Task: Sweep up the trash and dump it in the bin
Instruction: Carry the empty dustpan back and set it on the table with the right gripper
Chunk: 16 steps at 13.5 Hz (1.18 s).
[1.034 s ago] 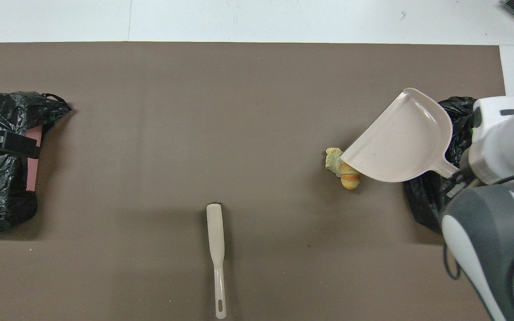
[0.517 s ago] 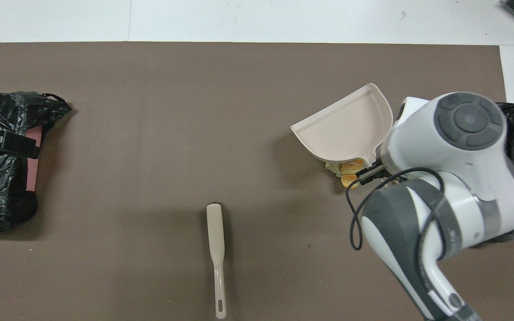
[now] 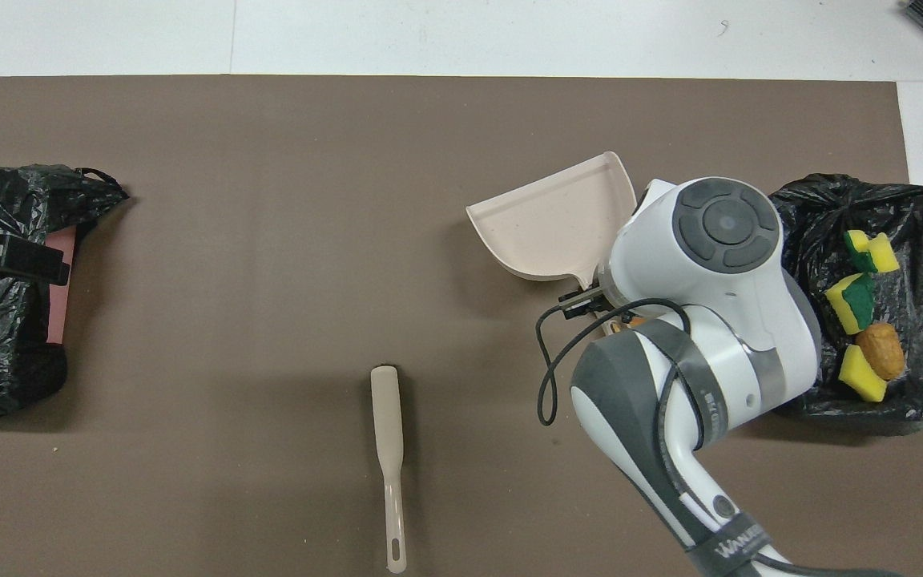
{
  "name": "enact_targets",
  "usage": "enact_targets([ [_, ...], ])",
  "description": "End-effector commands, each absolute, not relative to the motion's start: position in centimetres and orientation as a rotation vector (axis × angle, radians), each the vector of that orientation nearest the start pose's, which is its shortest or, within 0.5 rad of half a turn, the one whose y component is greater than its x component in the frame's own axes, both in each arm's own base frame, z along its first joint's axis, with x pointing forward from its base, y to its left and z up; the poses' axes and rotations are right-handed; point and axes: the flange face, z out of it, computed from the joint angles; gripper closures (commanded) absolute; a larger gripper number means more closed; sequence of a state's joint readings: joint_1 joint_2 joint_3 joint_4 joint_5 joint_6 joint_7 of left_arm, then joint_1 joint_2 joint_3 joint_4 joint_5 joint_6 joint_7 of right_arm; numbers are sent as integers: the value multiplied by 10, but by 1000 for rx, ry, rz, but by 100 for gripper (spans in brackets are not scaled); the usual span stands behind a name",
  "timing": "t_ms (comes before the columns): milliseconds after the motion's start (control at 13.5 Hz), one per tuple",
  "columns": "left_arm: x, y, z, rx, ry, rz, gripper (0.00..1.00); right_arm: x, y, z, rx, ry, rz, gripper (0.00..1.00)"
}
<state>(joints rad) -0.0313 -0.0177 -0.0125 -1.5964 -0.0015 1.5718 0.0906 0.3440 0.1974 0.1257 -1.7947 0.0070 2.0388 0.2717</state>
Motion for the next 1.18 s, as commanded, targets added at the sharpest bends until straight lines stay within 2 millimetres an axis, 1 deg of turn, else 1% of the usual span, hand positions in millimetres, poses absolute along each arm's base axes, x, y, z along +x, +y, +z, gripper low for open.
enact_targets([
  [0, 546, -20, 627, -3120, 218, 13, 0, 574, 304, 426, -3040, -181, -38, 100],
  [74, 546, -20, 627, -3120, 218, 13, 0, 578, 309, 424, -3025, -179, -68, 100],
  [222, 546, -20, 627, -3120, 220, 13, 0, 578, 329, 414, -3001, -175, -96, 100],
  [296, 546, -20, 627, -3120, 218, 13, 0, 580, 342, 408, -2991, -168, -109, 100],
  [443, 546, -20, 627, -3120, 218, 13, 0, 587, 379, 398, -2977, -149, -129, 100],
  [517, 546, -20, 627, -3120, 213, 13, 0, 594, 389, 395, -2966, -110, -146, 100],
  [591, 547, -22, 628, -3121, 218, 1, 0, 595, 398, 389, -2959, -94, -159, 100],
  [739, 548, -27, 628, -3120, 240, -4, 0, 596, 410, 380, -2935, -98, -217, 100],
  [887, 548, -28, 628, -3121, 235, -9, 0, 595, 414, 371, -2935, -101, -211, 100],
  [961, 549, -28, 628, -3120, 247, -23, 0, 595, 415, 371, -2928, -101, -224, 99],
  [1034, 552, -29, 626, -3119, 259, -38, 0, 596, 416, 370, -2915, -94, -238, 91],
  [1108, 554, -30, 625, -3119, 259, -50, 0, 597, 417, 369, -2901, -87, -252, 87],
])
